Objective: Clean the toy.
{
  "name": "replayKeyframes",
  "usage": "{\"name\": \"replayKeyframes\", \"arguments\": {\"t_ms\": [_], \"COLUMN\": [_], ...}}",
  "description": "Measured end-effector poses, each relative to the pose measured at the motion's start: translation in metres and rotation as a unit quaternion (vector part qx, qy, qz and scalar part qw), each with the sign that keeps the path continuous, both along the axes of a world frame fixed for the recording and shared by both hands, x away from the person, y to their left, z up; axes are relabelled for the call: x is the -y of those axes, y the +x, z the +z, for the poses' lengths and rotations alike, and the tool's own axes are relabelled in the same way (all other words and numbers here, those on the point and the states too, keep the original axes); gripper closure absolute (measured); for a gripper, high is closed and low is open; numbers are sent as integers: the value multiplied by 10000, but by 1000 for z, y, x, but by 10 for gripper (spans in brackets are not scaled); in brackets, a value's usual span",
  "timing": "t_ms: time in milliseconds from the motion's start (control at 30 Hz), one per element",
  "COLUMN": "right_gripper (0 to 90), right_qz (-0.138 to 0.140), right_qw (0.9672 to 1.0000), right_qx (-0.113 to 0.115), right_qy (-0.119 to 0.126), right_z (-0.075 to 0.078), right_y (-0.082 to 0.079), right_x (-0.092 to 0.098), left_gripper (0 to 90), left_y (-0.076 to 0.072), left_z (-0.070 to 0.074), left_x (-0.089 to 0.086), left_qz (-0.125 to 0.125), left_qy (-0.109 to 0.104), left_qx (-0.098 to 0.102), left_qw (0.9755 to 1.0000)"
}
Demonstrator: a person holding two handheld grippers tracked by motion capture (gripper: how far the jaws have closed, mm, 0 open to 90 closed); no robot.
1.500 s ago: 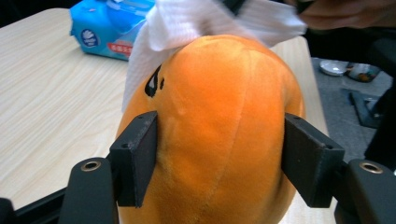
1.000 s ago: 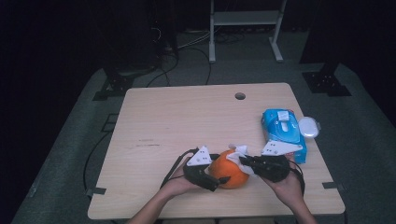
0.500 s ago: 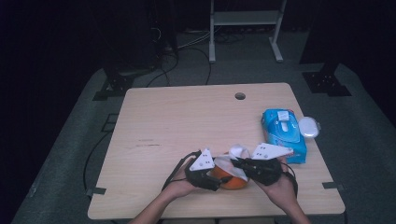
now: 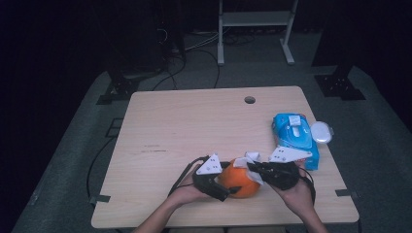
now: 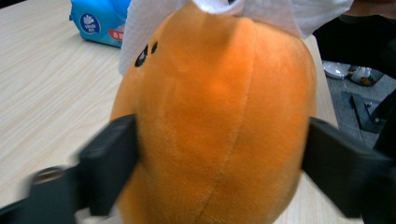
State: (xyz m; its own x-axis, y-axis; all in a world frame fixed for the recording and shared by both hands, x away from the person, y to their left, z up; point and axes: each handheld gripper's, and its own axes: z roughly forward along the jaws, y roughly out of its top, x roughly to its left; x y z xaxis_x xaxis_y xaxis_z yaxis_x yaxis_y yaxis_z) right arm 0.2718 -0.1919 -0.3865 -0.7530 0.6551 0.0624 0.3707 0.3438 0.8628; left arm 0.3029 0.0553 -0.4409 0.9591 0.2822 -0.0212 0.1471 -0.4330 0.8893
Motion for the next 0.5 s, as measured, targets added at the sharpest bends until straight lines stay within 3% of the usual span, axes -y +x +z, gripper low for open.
{"name": "replayKeyframes", "arguments": {"t_ms": [67, 167, 300, 333, 400, 500], "right_gripper": [870, 869, 863, 863, 866, 866], "right_qz": [35, 186, 202, 168, 99, 25], "right_qw": [9999, 9995, 9994, 9996, 9999, 9998], "right_qx": [109, 143, 238, 191, 44, -102], "right_qy": [47, 233, 164, 137, 26, 138], "right_z": [3, 10, 10, 7, -3, -8], "right_y": [-3, -8, -10, -6, 0, 2], "right_x": [-3, -10, -21, -22, -20, -12], "left_gripper": [295, 366, 372, 369, 356, 333], "left_y": [-1, -2, -2, -3, -6, -6], "left_z": [7, 18, 22, 19, 15, 18], "left_x": [-3, -9, -13, -10, -7, -5], "left_qz": [16, 217, 445, 398, 355, 248], "left_qy": [78, 189, 299, 448, 460, 441], "left_qx": [99, 378, 449, 428, 449, 393], "left_qw": [9999, 9989, 9976, 9973, 9973, 9979]}}
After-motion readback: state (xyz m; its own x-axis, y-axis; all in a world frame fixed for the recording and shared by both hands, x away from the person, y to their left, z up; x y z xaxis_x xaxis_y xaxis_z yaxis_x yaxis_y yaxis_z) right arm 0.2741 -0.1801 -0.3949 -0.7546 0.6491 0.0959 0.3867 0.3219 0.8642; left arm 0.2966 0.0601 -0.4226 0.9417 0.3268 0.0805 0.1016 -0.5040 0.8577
